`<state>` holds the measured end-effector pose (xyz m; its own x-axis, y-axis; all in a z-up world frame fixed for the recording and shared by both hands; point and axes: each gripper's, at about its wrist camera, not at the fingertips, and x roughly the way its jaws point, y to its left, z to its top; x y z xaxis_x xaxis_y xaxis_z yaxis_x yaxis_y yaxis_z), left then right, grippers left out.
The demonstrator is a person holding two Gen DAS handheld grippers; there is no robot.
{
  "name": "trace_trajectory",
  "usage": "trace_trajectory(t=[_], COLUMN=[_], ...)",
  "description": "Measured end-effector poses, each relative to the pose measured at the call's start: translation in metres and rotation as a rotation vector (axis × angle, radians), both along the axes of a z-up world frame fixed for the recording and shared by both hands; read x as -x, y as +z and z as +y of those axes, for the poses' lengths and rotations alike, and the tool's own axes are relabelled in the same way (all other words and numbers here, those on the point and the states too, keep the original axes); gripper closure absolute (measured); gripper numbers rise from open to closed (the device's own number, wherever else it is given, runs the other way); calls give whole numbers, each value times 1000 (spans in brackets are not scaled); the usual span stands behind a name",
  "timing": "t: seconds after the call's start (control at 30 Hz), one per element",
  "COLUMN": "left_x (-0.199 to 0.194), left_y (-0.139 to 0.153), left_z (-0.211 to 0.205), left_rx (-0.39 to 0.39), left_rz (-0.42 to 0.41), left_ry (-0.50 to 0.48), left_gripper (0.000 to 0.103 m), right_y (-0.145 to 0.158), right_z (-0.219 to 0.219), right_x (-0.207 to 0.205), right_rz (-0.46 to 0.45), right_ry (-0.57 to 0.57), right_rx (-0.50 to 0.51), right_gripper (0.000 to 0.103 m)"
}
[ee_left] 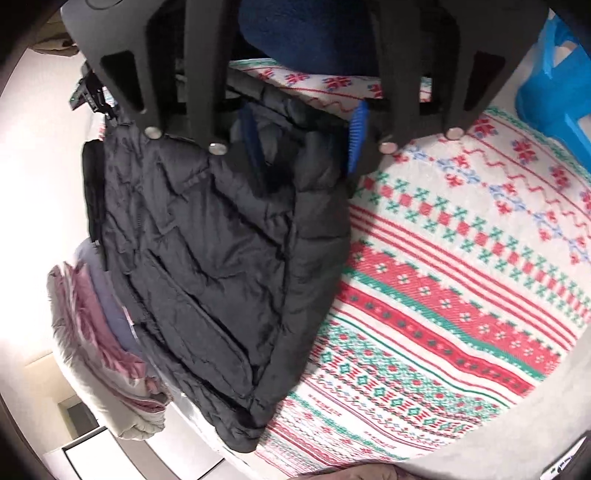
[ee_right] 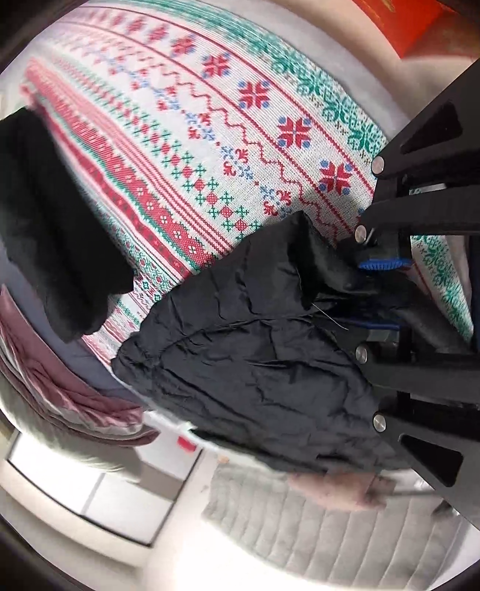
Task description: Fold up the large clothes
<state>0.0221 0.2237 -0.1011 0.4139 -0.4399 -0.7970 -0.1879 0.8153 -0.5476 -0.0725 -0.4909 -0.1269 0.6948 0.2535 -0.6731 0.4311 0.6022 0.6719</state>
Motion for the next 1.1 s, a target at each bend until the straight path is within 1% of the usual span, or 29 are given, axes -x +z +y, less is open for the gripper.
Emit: trace_trajectory(t=[0.03, 0.07, 0.1, 0.13, 0.17, 0.2, 0.23, 0.3, 0.43, 0.47, 0.53, 0.6, 0.73, 0.77, 0.83, 0.9, 1.0, 1.07, 1.1], left_x=[1, 0, 0, 0, -1, -1, 0, 1, 12, 16, 25, 31, 53, 63, 81, 96, 102, 97, 88], left_y=[-1, -1, -1, -1, 1, 2, 7, 15, 48, 58, 82, 95, 127, 139, 163, 183, 196, 199, 198], left_z=[-1, -3, -6, -10, -13, -16, -17, -16, -10, -9, -8, -5, 5, 7, 8, 7, 16, 20, 20], left_rx=[7, 8, -4, -26, -41, -53, -67, -64, -8, -4, -30, -27, 59, 80, 105, 115, 144, 139, 140], left_rz=[-5, -10, -21, -25, -20, -21, -30, -38, -86, -106, -152, -176, -208, -232, -290, -347, -378, -388, -382], left_ry=[-3, -4, -11, -20, -27, -25, -20, -8, 24, 25, 33, 39, 36, 31, 22, 16, 30, 54, 68], left_gripper=[59, 59, 66, 75, 88, 91, 92, 93, 95, 95, 95, 96, 96, 96, 96, 96, 96, 96, 96], right_y=[-1, -2, -1, 1, 3, 6, 10, 20, 60, 73, 95, 115, 141, 147, 170, 194, 220, 225, 222], right_z=[0, 1, 2, 5, 9, 12, 14, 15, 15, 17, 24, 29, 30, 30, 32, 39, 47, 49, 48], right_x=[0, 1, 2, -1, -3, -4, -4, 0, 12, 15, 19, 26, 47, 52, 68, 78, 88, 85, 79], right_rz=[-16, -28, -34, -34, -27, -17, -24, -54, -148, -172, -202, -228, -280, -297, -362, -430, -503, -511, -503], right_ry=[-5, -6, -4, 1, 10, 11, 11, -1, -5, 1, 14, 21, 3, -3, -9, -4, 8, 20, 21], right_rx=[-21, -31, -28, -10, 24, 63, 71, 70, 46, 57, 93, 128, 118, 119, 131, 155, 179, 180, 172], right_gripper=[72, 71, 70, 70, 73, 94, 96, 98, 100, 100, 100, 100, 100, 101, 100, 100, 100, 100, 100])
